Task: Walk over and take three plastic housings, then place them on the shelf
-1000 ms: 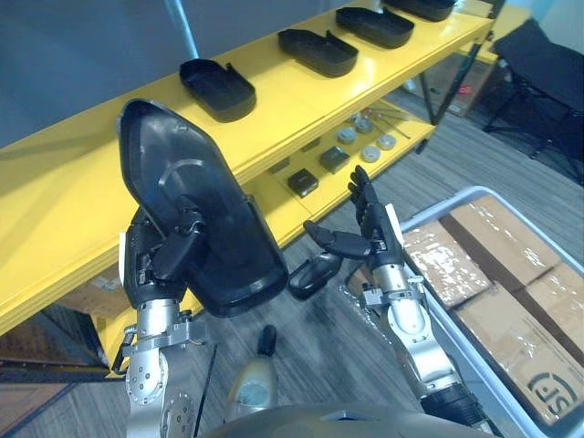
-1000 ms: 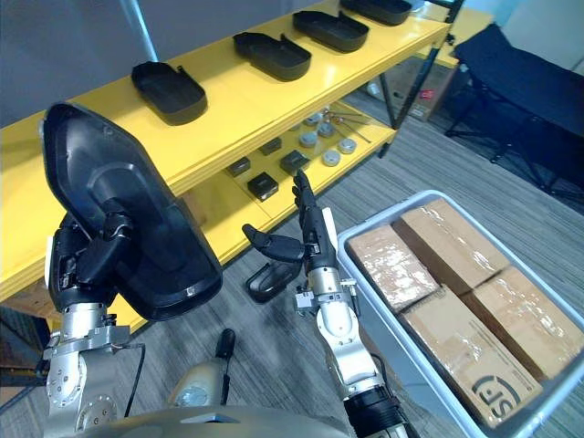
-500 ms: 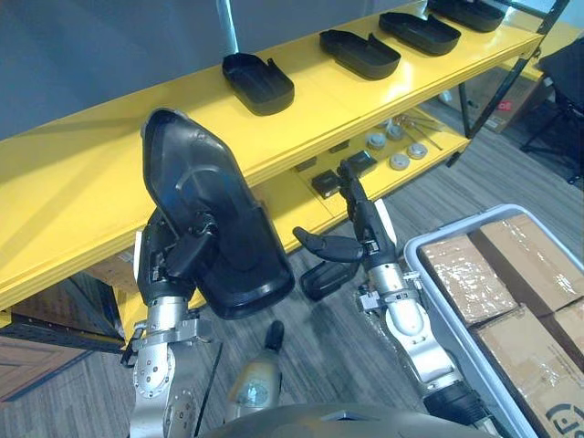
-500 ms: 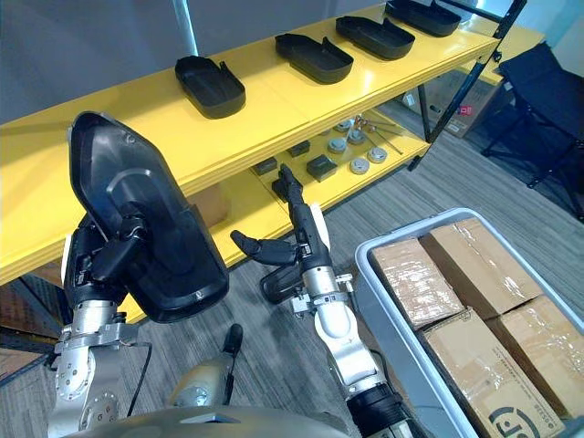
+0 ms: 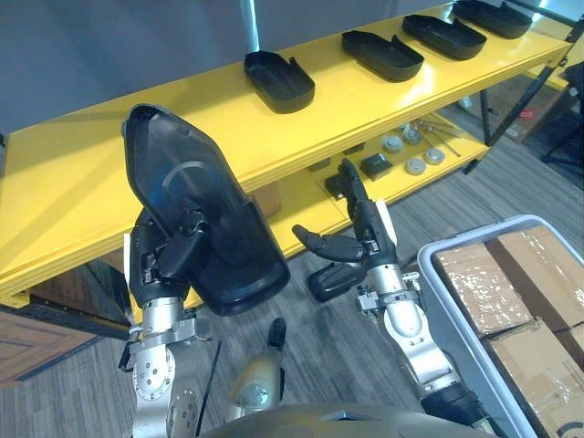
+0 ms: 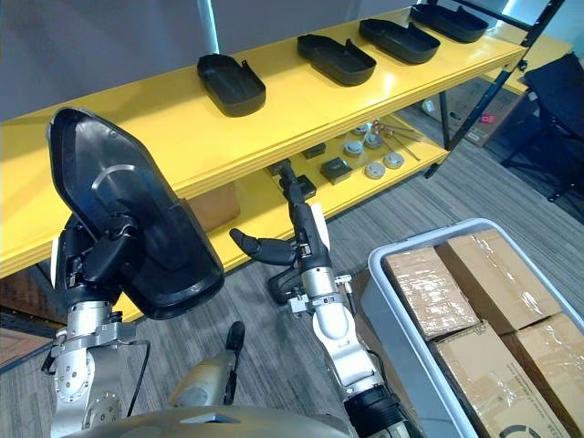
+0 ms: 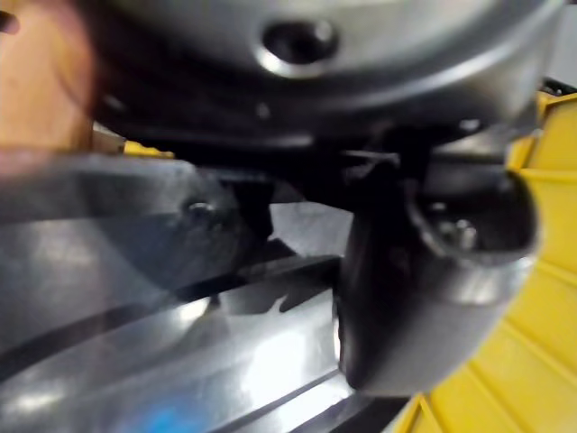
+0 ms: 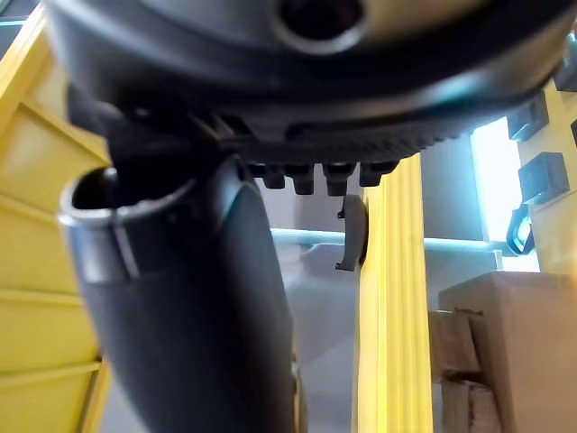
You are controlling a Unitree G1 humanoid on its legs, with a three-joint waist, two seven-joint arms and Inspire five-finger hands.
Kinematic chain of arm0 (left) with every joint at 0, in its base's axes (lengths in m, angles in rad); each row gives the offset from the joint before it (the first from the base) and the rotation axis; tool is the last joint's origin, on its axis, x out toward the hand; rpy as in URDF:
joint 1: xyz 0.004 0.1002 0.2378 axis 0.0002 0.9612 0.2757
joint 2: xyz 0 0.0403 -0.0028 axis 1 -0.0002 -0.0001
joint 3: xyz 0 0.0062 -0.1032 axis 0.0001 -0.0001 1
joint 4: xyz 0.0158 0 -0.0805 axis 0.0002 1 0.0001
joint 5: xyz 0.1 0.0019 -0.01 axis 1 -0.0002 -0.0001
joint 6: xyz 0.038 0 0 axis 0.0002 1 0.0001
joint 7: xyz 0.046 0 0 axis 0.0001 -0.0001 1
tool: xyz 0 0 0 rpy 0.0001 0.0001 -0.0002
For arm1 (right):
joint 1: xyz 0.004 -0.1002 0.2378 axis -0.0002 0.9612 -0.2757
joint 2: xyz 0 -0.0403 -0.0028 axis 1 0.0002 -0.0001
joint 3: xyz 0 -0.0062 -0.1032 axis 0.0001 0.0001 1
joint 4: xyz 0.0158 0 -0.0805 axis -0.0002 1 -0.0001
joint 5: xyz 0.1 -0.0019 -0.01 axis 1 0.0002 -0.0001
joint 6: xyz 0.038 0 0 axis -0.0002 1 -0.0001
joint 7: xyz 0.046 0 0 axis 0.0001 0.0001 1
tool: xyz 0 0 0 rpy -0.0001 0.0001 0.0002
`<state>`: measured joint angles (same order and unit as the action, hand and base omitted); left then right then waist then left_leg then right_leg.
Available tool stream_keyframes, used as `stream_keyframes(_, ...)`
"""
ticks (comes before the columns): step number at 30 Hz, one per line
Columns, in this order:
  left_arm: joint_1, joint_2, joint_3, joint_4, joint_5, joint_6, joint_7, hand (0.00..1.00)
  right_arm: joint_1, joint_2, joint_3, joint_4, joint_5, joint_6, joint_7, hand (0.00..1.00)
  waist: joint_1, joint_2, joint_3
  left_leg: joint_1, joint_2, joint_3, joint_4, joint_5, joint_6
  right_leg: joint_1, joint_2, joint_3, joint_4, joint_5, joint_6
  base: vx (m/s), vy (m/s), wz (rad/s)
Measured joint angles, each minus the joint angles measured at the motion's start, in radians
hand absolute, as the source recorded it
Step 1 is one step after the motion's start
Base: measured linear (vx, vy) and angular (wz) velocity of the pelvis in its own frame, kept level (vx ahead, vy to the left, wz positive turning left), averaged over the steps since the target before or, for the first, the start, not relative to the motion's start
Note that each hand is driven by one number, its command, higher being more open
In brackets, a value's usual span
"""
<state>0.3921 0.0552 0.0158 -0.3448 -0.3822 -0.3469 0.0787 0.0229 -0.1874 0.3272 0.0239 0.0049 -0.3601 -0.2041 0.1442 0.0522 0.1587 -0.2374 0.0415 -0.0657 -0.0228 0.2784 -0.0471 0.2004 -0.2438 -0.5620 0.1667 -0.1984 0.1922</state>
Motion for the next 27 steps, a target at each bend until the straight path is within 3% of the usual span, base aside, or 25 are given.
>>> stream_keyframes(7,-0.001,0.000,-0.012,0.000,0.000,-0.006,-0.017,0.00,0.016,-0.001,0.000,0.000,0.002,0.000,-0.028,1.00,0.015,0.001,0.001,-0.010,-0.016,-0.031,-0.001,0.005,0.001,0.015,0.001,-0.035,-0.010,-0.001,0.001,-0.01,-0.008,0.15)
stream_keyframes(12,-0.001,0.000,-0.008,0.000,-0.001,-0.006,0.006,0.00,0.033,0.000,0.000,0.000,0.009,0.000,0.005,1.00,0.019,0.000,0.001,-0.016,-0.024,-0.038,-0.001,0.006,0.002,0.016,-0.001,-0.044,-0.010,-0.004,0.000,-0.01,-0.002,0.05)
stream_keyframes(17,-0.001,-0.001,0.038,-0.004,-0.007,-0.006,0.005,0.00,0.020,0.006,0.005,0.000,0.001,0.007,0.002,1.00,0.037,-0.022,0.015,-0.017,-0.046,-0.030,0.035,-0.020,0.007,0.017,-0.036,-0.044,0.031,-0.033,-0.001,-0.01,0.000,0.01)
stream_keyframes(21,0.002,-0.011,0.112,-0.048,-0.009,-0.006,-0.012,0.00,-0.021,0.015,0.003,0.000,0.001,0.017,-0.012,1.00,0.060,-0.073,0.035,-0.051,-0.077,0.011,0.154,-0.100,0.032,0.036,-0.072,-0.028,0.030,-0.072,-0.069,0.05,0.033,0.04)
stream_keyframes(22,0.003,-0.007,0.137,-0.072,-0.009,-0.006,-0.022,0.00,-0.018,0.028,-0.004,0.000,-0.001,0.023,-0.019,1.00,0.069,-0.097,0.037,-0.076,-0.092,0.067,0.263,-0.178,0.066,0.061,-0.079,-0.019,0.015,-0.092,-0.108,0.15,0.065,0.18)
stream_keyframes(23,0.002,-0.008,0.148,-0.083,-0.009,-0.008,-0.027,0.00,-0.011,0.027,-0.005,0.000,-0.001,0.026,-0.029,1.00,0.063,-0.100,0.032,-0.086,-0.100,0.068,0.304,-0.224,0.062,0.067,-0.077,0.002,0.078,-0.086,-0.166,0.21,0.105,0.59)
stream_keyframes(24,-0.008,-0.020,0.151,-0.080,-0.009,-0.010,-0.029,0.00,-0.008,0.023,-0.010,0.000,-0.001,0.029,-0.040,1.00,0.042,-0.085,0.022,-0.089,-0.111,0.031,0.328,-0.241,0.068,-0.010,-0.112,0.057,0.259,-0.011,-0.157,0.24,0.161,0.67)
stream_keyframes(25,-0.003,-0.012,0.157,-0.089,-0.008,-0.011,-0.034,0.00,-0.003,0.028,-0.013,0.001,-0.008,0.031,-0.046,1.00,0.042,-0.087,0.004,-0.082,-0.119,0.023,0.311,-0.249,0.074,-0.100,-0.138,0.133,0.404,0.073,-0.137,0.21,0.173,0.59)
stream_keyframes(26,-0.003,-0.006,0.163,-0.093,-0.007,-0.012,-0.037,0.00,-0.004,0.031,-0.018,0.001,-0.019,0.030,-0.046,1.00,0.043,-0.092,0.001,-0.074,-0.119,0.019,0.297,-0.252,0.078,-0.127,-0.148,0.156,0.454,0.109,-0.139,0.25,0.120,0.32)
stream_keyframes(27,-0.009,0.001,0.175,-0.093,-0.007,-0.012,-0.035,0.00,-0.012,0.043,-0.028,0.002,-0.039,0.030,-0.046,1.00,0.039,-0.095,0.000,-0.053,-0.132,-0.007,0.276,-0.254,0.095,-0.179,-0.165,0.190,0.560,0.148,-0.118,0.28,0.042,0.32)
